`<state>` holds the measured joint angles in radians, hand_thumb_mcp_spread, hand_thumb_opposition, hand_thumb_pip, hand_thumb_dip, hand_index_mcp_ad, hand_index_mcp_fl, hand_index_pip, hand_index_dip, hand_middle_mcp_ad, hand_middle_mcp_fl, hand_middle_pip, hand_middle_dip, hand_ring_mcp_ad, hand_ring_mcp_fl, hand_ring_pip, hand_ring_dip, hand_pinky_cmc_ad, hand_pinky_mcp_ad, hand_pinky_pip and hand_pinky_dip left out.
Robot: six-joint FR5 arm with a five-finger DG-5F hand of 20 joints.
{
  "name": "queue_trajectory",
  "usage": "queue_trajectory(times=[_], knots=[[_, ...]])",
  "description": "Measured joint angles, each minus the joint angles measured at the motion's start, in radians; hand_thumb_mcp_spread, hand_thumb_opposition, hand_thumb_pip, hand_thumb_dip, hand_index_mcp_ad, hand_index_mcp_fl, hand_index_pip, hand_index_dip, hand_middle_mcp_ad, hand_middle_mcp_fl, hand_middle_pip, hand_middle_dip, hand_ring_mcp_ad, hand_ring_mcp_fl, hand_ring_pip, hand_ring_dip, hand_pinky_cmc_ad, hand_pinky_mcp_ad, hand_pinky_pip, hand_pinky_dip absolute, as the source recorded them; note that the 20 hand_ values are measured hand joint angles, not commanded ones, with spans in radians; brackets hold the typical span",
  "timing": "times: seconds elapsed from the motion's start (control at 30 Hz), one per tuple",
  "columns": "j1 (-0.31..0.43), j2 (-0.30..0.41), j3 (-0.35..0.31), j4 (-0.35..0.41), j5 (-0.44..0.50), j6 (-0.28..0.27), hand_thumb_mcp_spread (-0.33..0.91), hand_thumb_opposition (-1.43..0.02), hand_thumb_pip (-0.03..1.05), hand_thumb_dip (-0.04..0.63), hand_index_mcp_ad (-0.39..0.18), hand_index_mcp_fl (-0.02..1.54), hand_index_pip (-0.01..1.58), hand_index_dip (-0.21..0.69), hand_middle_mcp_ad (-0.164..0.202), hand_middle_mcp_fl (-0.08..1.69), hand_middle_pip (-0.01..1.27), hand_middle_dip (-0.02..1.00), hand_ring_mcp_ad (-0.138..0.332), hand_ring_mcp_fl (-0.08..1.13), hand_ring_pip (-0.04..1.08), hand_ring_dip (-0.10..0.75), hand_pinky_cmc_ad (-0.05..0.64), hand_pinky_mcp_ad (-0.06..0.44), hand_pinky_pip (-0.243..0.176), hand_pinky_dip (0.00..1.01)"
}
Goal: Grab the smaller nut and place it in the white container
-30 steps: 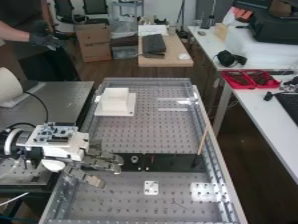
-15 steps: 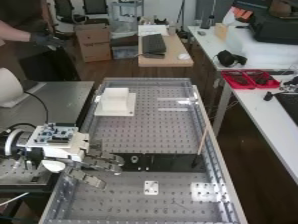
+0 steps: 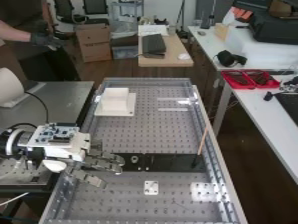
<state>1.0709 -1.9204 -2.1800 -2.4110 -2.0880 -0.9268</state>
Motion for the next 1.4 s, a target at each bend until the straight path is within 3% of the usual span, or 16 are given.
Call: queue_trajectory(times=[1.4], knots=[[0.002,-0.009,0.004,-0.002,-0.011,-0.019,0.45,-0.86,0.68,0.290,-0.161,0.16,1.55,0.145,0.068,0.07,0.14,0.21,0.126,0.00,0.08,0.086,0.387,0.295,-0.045,0.26]])
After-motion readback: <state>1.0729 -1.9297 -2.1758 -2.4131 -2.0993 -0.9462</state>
